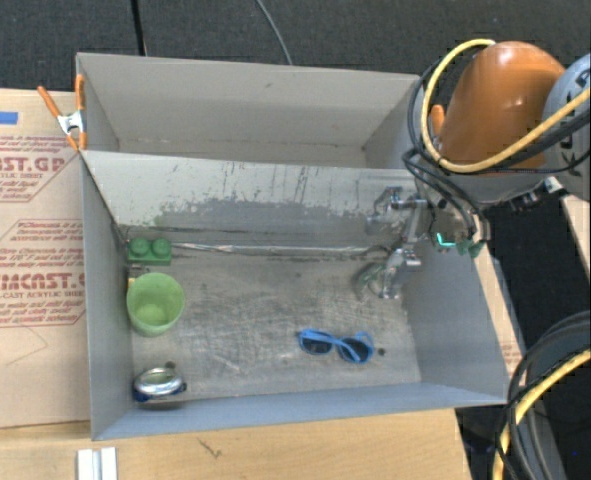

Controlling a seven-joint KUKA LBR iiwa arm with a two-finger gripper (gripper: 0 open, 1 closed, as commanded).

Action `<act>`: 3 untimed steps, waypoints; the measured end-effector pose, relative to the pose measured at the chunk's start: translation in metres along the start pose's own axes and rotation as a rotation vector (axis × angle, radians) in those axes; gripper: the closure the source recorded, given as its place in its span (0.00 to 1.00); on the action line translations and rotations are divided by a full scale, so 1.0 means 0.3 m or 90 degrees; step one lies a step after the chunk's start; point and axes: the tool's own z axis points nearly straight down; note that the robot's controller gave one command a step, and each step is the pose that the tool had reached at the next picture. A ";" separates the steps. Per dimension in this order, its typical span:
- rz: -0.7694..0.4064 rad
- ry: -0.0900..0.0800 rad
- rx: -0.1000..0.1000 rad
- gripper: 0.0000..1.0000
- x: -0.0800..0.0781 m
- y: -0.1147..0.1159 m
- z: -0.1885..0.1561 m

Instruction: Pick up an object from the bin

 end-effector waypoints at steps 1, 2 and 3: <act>-0.193 -0.011 0.001 0.00 0.226 0.073 0.527; -0.195 -0.005 0.001 1.00 0.231 0.073 0.522; -0.238 -0.009 0.002 1.00 0.236 0.082 0.119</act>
Offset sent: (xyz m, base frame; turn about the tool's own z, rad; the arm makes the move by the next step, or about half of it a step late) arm -0.0716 0.0213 -0.1588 -0.3055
